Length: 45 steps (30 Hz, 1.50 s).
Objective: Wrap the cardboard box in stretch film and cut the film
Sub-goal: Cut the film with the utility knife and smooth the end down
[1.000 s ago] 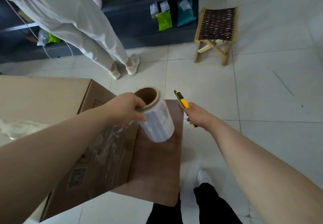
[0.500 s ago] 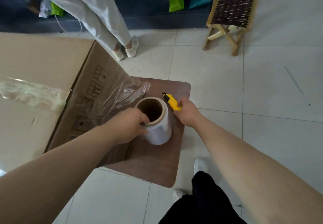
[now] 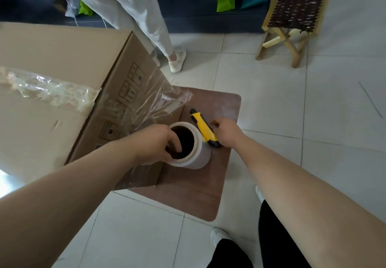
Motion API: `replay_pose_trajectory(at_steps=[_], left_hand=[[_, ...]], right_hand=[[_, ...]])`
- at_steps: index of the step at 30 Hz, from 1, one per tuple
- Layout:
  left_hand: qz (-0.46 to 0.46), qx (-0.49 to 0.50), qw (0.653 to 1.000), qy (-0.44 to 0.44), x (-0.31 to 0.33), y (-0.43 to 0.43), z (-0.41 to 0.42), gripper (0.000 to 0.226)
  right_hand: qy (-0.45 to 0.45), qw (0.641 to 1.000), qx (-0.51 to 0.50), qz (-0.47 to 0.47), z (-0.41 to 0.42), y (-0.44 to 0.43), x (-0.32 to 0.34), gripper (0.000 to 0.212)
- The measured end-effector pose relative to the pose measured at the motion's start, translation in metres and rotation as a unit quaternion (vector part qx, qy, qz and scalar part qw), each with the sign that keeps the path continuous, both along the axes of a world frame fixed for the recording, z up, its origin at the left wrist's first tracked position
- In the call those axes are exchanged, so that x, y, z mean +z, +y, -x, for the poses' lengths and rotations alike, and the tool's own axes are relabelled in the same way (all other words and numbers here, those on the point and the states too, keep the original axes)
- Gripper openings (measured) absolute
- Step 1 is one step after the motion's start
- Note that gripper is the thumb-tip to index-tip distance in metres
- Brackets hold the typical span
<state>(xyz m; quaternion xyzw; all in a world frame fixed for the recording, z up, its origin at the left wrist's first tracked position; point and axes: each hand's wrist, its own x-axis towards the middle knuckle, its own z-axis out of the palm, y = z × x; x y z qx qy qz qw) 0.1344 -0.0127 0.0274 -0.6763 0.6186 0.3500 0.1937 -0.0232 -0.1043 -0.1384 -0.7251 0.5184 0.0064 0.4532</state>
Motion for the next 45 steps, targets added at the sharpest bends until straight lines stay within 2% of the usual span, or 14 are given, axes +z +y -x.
replay_pose_trajectory(at_steps=[3, 6, 10, 12, 17, 21, 25, 27, 33, 37, 45], left_hand=[[0.016, 0.044, 0.999, 0.015, 0.017, -0.022, 0.008, 0.025], [0.089, 0.066, 0.994, -0.002, 0.039, -0.053, 0.017, 0.02], [0.225, 0.075, 0.969, -0.066, 0.066, -0.103, 0.006, 0.016], [0.248, 0.069, 0.958, -0.125, 0.074, -0.123, -0.009, 0.016], [0.258, 0.082, 0.937, -0.219, 0.083, -0.144, -0.044, 0.026], [0.264, 0.153, 0.936, -0.175, 0.078, -0.146, -0.052, 0.018], [0.284, 0.179, 0.925, -0.178, 0.071, -0.145, -0.051, 0.01], [0.294, 0.186, 0.92, -0.181, 0.071, -0.144, -0.051, 0.01], [0.287, 0.192, 0.92, -0.185, 0.074, -0.145, -0.045, 0.007], [0.273, 0.179, 0.925, -0.191, 0.077, -0.146, -0.041, 0.002], [0.284, 0.15, 0.926, -0.199, 0.075, -0.146, -0.041, 0.01]], right_hand=[[-0.091, 0.995, -0.037, -0.011, 0.002, -0.016, 0.019, 0.031], [-0.157, 0.986, -0.047, -0.023, -0.003, -0.041, 0.037, 0.03], [-0.209, 0.976, -0.042, -0.033, -0.024, -0.077, 0.057, 0.03], [-0.235, 0.97, -0.04, -0.051, -0.037, -0.091, 0.066, 0.032], [-0.278, 0.956, -0.018, -0.093, -0.074, -0.108, 0.075, 0.039], [-0.277, 0.953, 0.024, -0.117, -0.095, -0.115, 0.075, 0.041], [-0.28, 0.955, 0.057, -0.078, -0.1, -0.123, 0.072, 0.014], [-0.299, 0.948, 0.065, -0.082, -0.097, -0.128, 0.075, 0.007], [-0.374, 0.922, 0.059, -0.081, -0.081, -0.138, 0.1, 0.008], [-0.384, 0.918, 0.052, -0.091, -0.086, -0.136, 0.103, 0.009], [-0.382, 0.911, 0.048, -0.144, -0.118, -0.135, 0.108, 0.009]])
